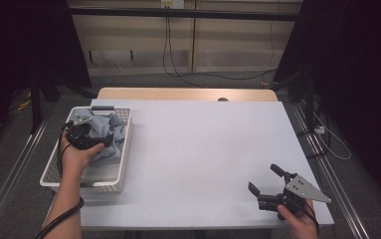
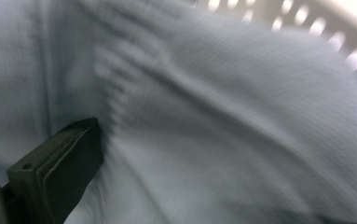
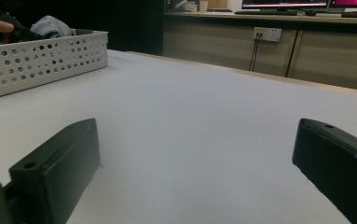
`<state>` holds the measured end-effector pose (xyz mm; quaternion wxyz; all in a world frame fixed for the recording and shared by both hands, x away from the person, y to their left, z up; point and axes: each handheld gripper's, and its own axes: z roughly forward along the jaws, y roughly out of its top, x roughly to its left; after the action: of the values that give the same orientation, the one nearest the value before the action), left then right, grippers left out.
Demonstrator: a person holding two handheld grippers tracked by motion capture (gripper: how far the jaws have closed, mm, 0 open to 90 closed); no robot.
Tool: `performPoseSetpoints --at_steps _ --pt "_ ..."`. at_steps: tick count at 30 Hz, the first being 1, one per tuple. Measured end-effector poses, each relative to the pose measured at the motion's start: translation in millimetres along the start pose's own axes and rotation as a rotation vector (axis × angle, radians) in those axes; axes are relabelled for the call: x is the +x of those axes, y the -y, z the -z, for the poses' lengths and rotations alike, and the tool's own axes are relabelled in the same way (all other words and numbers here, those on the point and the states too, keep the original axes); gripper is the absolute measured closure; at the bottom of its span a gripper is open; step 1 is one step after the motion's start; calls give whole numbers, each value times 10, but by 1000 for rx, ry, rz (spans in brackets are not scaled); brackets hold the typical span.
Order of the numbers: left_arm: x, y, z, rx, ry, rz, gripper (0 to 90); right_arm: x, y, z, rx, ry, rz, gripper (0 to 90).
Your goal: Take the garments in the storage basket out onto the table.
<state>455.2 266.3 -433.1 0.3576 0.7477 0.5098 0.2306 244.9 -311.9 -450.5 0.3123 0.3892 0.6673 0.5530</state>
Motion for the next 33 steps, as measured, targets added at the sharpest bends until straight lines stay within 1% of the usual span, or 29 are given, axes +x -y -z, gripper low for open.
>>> performPoseSetpoints --at_steps 1,3,4,5,6,9,11,14,16,18,19,20,21,23,25,27,30,32,33 --pt "11 27 -13 5 -2 -6 0 2 -1 0 -1 -1 -2 1" --pt "38 62 -26 0 8 -8 0 4 -1 0 -1 -3 -4 1" --pt "43 66 -31 -3 14 -5 0 3 1 -1 0 -3 -3 1" --pt "49 65 -30 4 20 -14 0 0 4 -1 2 -4 0 1" --pt "49 65 -30 4 20 -14 2 0 4 -1 2 -4 0 1" --pt "57 96 -47 23 27 -26 10 3 5 -3 2 -7 -3 1" --pt "69 122 -69 41 32 -25 19 2 5 -4 1 -6 -4 1" --pt "51 141 -99 72 21 -3 42 2 5 -4 2 -8 -6 1" --pt "42 160 -114 81 13 18 66 3 4 -2 2 -7 -4 1" --pt "35 152 -118 101 5 6 89 0 3 2 1 -6 -5 1" --pt "35 152 -118 101 5 6 100 -3 5 4 1 -6 -4 1" --pt "33 151 -123 114 4 12 114 -6 5 5 1 -6 -3 1" --pt "31 154 -126 117 4 17 123 -8 5 6 0 -8 -6 1" --pt "32 155 -124 126 3 20 148 -13 5 8 -2 -8 -6 1" --pt "32 139 -110 148 4 27 189 -13 4 9 -2 -8 -6 1" --pt "38 125 -94 165 3 45 241 -8 3 9 -1 -9 -3 2" --pt "55 94 -64 199 16 48 329 -3 5 10 1 -13 -4 4" --pt "59 86 -61 204 13 49 390 -6 4 13 -1 -12 -2 4" --pt "62 77 -53 215 19 48 390 -6 4 13 -1 -12 -2 4"
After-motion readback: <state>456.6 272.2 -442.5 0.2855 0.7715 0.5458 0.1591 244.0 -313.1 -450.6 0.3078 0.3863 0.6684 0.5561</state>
